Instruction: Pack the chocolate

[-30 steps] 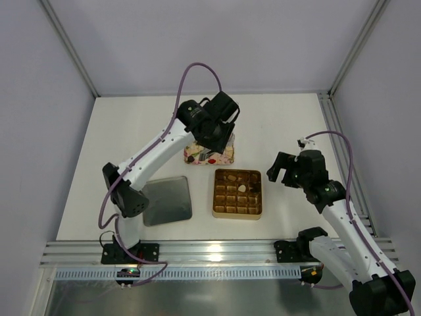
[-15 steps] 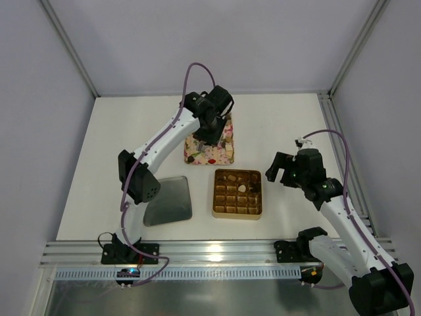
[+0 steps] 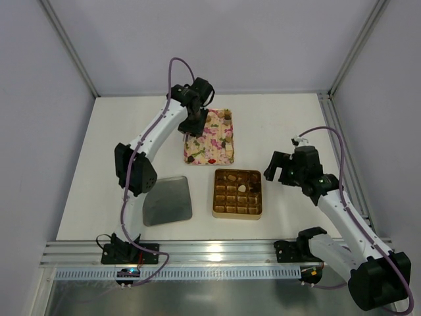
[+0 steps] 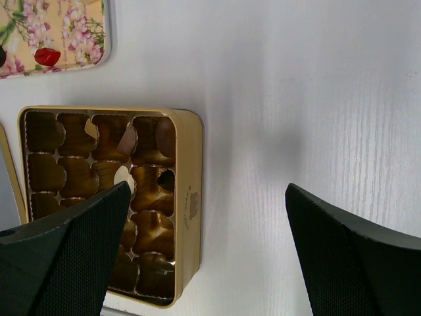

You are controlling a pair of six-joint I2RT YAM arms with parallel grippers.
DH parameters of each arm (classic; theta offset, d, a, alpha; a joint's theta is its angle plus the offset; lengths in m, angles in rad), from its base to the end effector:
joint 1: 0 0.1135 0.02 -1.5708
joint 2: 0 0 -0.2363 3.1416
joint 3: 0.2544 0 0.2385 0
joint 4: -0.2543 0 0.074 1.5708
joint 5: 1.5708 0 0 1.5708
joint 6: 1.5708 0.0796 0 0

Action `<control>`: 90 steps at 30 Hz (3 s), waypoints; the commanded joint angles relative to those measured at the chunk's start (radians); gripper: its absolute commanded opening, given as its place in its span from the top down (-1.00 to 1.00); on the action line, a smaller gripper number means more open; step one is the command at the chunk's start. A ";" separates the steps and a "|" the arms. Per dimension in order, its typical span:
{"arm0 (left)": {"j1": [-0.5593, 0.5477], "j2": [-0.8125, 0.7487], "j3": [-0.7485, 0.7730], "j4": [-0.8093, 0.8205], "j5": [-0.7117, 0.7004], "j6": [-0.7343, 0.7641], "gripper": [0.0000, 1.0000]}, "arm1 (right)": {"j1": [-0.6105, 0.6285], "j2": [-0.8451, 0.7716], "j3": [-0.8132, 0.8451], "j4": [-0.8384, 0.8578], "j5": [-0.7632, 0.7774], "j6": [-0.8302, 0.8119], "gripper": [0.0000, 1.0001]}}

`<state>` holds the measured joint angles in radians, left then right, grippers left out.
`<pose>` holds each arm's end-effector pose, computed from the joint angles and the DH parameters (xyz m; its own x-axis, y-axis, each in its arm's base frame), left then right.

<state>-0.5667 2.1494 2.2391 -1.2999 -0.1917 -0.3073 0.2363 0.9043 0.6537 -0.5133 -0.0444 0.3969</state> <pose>0.3688 -0.2167 0.2494 -0.8947 0.2173 -0.3903 0.2095 0.9758 0.0632 0.2163 0.0557 0.1940 -0.7226 0.2232 -0.6542 0.0155 0.9514 0.3075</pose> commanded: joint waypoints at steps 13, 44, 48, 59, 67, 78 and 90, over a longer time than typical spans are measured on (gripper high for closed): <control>0.079 0.072 0.057 0.065 -0.014 0.031 0.12 | 0.000 0.044 0.060 0.052 0.000 -0.023 -1.00; 0.096 0.083 0.071 0.060 0.014 0.045 0.44 | 0.001 0.048 0.054 0.059 0.009 -0.020 -1.00; 0.096 0.050 0.067 0.050 0.011 0.042 0.46 | 0.001 0.045 0.052 0.059 0.009 -0.017 -1.00; 0.094 -0.048 0.016 0.039 0.047 0.025 0.48 | 0.001 0.036 0.040 0.070 0.003 -0.007 -0.99; 0.034 -0.147 -0.061 0.037 0.071 0.007 0.48 | 0.001 0.024 0.043 0.067 0.006 -0.001 -1.00; -0.168 -0.315 -0.196 0.033 0.057 -0.058 0.46 | 0.001 -0.007 0.043 0.049 0.021 0.007 -1.00; -0.472 -0.448 -0.389 0.043 0.003 -0.187 0.42 | 0.001 -0.051 0.058 0.009 0.028 0.010 -1.00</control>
<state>-1.0004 1.7576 1.8919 -1.2728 -0.1612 -0.4366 0.2363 0.8764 0.6712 -0.5045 -0.0353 0.3965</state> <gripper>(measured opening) 0.297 0.996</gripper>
